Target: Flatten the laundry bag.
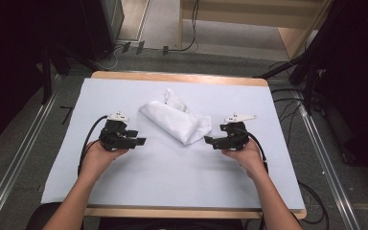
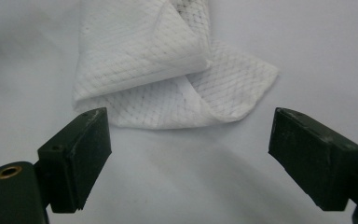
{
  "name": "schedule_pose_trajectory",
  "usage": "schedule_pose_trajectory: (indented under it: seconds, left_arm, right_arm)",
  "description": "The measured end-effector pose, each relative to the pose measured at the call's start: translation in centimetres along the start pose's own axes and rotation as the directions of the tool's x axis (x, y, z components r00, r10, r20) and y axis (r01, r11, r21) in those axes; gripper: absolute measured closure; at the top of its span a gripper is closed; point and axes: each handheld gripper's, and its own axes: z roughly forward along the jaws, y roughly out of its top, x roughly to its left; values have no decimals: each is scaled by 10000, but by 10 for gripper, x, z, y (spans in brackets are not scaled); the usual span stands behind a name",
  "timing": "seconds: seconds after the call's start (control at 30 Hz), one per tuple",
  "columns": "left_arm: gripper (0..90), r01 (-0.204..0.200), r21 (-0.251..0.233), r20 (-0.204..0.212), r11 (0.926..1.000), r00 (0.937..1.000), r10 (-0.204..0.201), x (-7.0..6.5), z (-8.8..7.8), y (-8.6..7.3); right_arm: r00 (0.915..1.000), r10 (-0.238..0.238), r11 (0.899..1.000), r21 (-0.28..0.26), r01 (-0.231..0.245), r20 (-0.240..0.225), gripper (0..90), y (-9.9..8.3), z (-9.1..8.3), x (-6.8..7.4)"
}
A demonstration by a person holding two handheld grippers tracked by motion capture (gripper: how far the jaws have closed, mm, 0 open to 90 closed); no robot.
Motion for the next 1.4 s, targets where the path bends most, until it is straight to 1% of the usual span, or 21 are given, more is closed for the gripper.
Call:
schedule_pose_trajectory:
  seconds: [0.03, 0.07, 0.1, 0.17, 0.23, 0.27, 0.33, 0.37, 0.47, 0.53, 0.6, 0.73, 0.83, 0.93, 1.0, 1.1, 1.2, 1.27, 1.3, 1.33, 1.4]
  left_arm:
    - [490, 29, 64, 128, 10000, 9999, -30, 1, 2, 0]
    - [476, 60, 117, 187, 9999, 9998, -63, 2, 3, 1]
    - [455, 40, 136, 207, 9999, 9998, -42, 4, 5, 1]
    - [450, -18, 138, 319, 9999, 9995, 14, 6, 7, 1]
    - [434, -49, 94, 410, 9999, 9991, 45, 9, 9, 1]
    - [425, -8, 93, 430, 10000, 9991, 4, 10, 10, 1]
    - [415, 240, 194, 564, 9995, 9981, -250, 12, 13, 2]
    - [424, 396, 250, 592, 9989, 9974, -411, 13, 14, 3]
    - [422, 333, 220, 629, 9992, 9974, -347, 13, 14, 5]
    - [417, 271, 120, 625, 9996, 9977, -278, 13, 14, 6]
    - [407, 237, 205, 553, 9995, 9982, -248, 15, 16, 6]
    - [409, 451, 152, 466, 9989, 9979, -458, 17, 17, 6]
    - [402, 571, 102, 588, 9983, 9966, -576, 16, 17, 6]
    - [395, 522, 110, 531, 9986, 9972, -527, 16, 17, 6]
    - [381, 666, 34, 598, 9978, 9960, -667, 16, 17, 7]
    - [333, 715, 41, 506, 9974, 9961, -716, 16, 15, 10]
    - [250, 679, -46, 516, 9977, 9964, -676, 16, 15, 9]
    - [217, 720, -96, 469, 9974, 9963, -715, 16, 15, 9]
    - [217, 780, -97, 502, 9969, 9957, -775, 17, 15, 9]
    - [220, 715, -110, 516, 9974, 9962, -708, 17, 15, 9]
    - [283, 485, -63, 306, 9988, 9984, -482, 15, 13, 8]
  right_arm:
    - [9999, -47, 9999, -108, 49, 110, 141, -2, -1, 1]
    - [9999, -30, 9998, -204, 32, 141, 148, -4, -2, 1]
    - [9999, -16, 9999, -149, 18, 131, 150, -6, -2, 1]
    - [9997, -53, 10000, 19, 53, 217, 169, -9, -1, 0]
    - [9996, 57, 9999, 155, -61, 283, 196, -11, -2, -1]
    - [9996, 82, 9999, 146, -86, 282, 240, -12, -3, -2]
    - [10000, -95, 9998, 187, 95, 26, 373, -14, -5, -5]
    - [9999, -96, 9996, 250, 98, -88, 393, -15, -5, -6]
    - [9997, 165, 9990, 421, -156, -203, 410, -15, -6, -10]
    - [9996, 190, 9987, 468, -180, -214, 410, -15, -7, -10]
    - [9997, 188, 9989, 444, -180, -185, 413, -14, -9, -10]
    - [10000, 76, 9992, 403, -78, 39, 413, -13, -11, -8]
    - [9997, 24, 9990, 436, -34, 230, 413, -12, -13, -6]
    - [9997, 40, 9990, 436, -50, 231, 413, -12, -13, -7]
    - [9997, 115, 9989, 460, -124, 212, 415, -12, -12, -7]
    - [9996, 114, 9985, 530, -126, 241, 414, -12, -12, -7]
    - [9990, 10, 9982, 601, -36, 440, 417, -12, -11, -9]
    - [9990, 121, 9983, 562, -145, 428, 428, -11, -12, -9]
    - [9990, 145, 9984, 534, -167, 417, 435, -11, -12, -9]
    - [9993, 163, 9983, 546, -181, 341, 440, -11, -12, -10]
    - [9993, 200, 9982, 550, -217, 311, 439, -10, -11, -9]
